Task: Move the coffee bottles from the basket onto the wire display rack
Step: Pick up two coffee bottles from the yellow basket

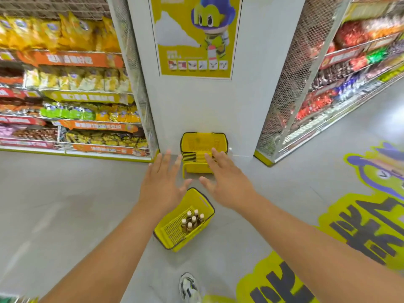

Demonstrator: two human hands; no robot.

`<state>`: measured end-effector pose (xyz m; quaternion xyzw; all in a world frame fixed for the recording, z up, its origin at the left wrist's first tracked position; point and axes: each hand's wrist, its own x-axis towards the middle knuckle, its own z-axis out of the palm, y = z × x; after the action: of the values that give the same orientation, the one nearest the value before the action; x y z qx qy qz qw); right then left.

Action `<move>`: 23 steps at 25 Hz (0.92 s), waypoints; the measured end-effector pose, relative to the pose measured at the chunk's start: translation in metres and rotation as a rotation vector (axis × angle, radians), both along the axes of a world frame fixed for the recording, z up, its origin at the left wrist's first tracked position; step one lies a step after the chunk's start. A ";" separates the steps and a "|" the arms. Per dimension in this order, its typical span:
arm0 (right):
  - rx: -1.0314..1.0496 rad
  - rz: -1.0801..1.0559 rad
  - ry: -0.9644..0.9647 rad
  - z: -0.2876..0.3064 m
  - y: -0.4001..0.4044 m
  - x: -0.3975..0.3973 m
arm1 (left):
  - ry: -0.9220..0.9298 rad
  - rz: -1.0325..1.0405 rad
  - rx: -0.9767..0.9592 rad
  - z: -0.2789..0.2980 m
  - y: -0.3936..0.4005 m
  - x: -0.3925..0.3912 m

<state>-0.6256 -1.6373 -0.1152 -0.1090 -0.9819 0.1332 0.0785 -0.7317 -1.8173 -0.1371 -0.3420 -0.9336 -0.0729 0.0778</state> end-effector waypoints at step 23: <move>-0.086 0.384 -0.390 -0.350 0.132 -0.346 | -0.387 0.386 0.023 -0.353 0.111 -0.264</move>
<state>-0.9715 -1.5050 -0.4653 0.0524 -0.9747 0.1637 -0.1431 -0.9953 -1.7062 -0.4903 -0.1367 -0.9782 -0.1311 -0.0856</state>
